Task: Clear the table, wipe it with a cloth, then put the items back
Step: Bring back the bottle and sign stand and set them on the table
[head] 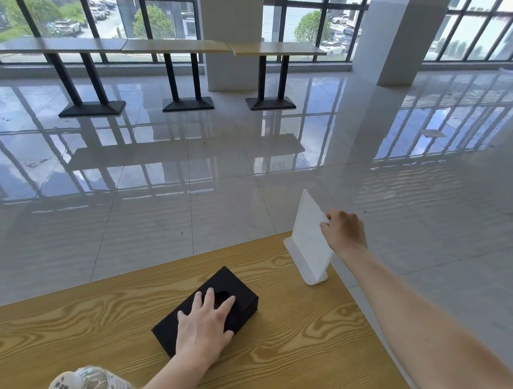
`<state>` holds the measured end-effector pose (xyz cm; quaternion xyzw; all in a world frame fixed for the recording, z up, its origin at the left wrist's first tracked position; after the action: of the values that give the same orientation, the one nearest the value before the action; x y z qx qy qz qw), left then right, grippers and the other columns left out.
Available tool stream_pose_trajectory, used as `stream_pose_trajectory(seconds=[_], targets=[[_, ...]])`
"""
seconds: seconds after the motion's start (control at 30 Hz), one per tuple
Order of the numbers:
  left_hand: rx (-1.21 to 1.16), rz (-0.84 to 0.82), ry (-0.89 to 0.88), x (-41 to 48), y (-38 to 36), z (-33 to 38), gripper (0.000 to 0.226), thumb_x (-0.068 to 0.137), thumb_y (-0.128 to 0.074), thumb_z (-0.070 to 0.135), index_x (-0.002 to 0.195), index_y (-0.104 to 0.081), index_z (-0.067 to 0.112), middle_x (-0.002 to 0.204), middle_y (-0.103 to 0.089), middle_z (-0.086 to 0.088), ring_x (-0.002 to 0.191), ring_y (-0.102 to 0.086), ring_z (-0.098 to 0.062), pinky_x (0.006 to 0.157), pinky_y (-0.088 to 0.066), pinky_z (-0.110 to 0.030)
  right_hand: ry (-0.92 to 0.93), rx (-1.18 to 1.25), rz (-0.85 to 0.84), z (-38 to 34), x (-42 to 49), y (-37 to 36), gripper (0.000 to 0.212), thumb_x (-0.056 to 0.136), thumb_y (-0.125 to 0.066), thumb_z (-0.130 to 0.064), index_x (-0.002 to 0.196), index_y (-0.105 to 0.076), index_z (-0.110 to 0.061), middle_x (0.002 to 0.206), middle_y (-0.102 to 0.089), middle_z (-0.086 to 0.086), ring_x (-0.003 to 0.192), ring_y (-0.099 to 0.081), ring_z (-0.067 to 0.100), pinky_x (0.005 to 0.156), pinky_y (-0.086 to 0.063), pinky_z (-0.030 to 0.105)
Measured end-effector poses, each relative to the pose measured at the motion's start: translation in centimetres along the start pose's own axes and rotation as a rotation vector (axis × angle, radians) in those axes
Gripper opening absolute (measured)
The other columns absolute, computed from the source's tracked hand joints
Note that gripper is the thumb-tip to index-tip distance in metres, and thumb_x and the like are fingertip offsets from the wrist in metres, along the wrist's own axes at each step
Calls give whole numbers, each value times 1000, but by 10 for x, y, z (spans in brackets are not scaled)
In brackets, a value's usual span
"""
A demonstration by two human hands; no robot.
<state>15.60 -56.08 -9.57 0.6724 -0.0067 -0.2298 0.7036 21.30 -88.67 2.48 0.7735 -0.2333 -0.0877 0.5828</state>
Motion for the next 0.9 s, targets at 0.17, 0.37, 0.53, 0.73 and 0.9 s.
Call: stream_pose_trajectory(seconds=[0.17,0.37,0.53,0.73,0.9], targets=[[-2,-4,-1,-1,2,1,75,94,-58,50,154,-14,46,167,-9,-7,154,-8,-32,115,-30,-60,-13,9,3,3,-2,5,19,88,-65,-21,89,-68,-2,85,-71,17,83,-65,38,67,-44,35],[-89,-3,8,-3,13,1,72,94,-55,54,154,-19,42,163,-18,-6,151,-15,-30,111,-34,-57,-16,31,41,3,-12,19,35,91,-67,-31,102,-70,2,92,-74,19,92,-67,40,81,-53,41],[-98,157,-36,-13,43,5,67,96,-50,50,154,-22,34,159,-26,-8,147,-24,-28,112,-37,-50,47,33,139,-12,-27,38,29,91,-67,-25,107,-70,-1,97,-75,18,91,-69,41,79,-54,41],[-104,342,-60,-37,94,-1,67,95,-54,50,153,-25,33,158,-29,-9,148,-26,-29,117,-33,-53,149,57,138,-50,-58,55,34,91,-66,-31,120,-68,-14,106,-75,8,97,-70,33,80,-54,39],[-74,474,-43,-72,129,-19,67,93,-57,50,152,-31,29,157,-33,-11,146,-30,-30,116,-33,-51,315,39,112,-96,-95,59,37,91,-67,-31,124,-65,-15,112,-72,7,99,-69,28,80,-54,37]])
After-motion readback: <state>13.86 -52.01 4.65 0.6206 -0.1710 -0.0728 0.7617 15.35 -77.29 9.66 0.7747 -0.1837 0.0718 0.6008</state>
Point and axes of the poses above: each hand's wrist, its own x-axis towards the middle knuckle, its own y-axis out of the back of the hand, z = x × y, the point moved 6 cm from there along x, towards the middle knuckle
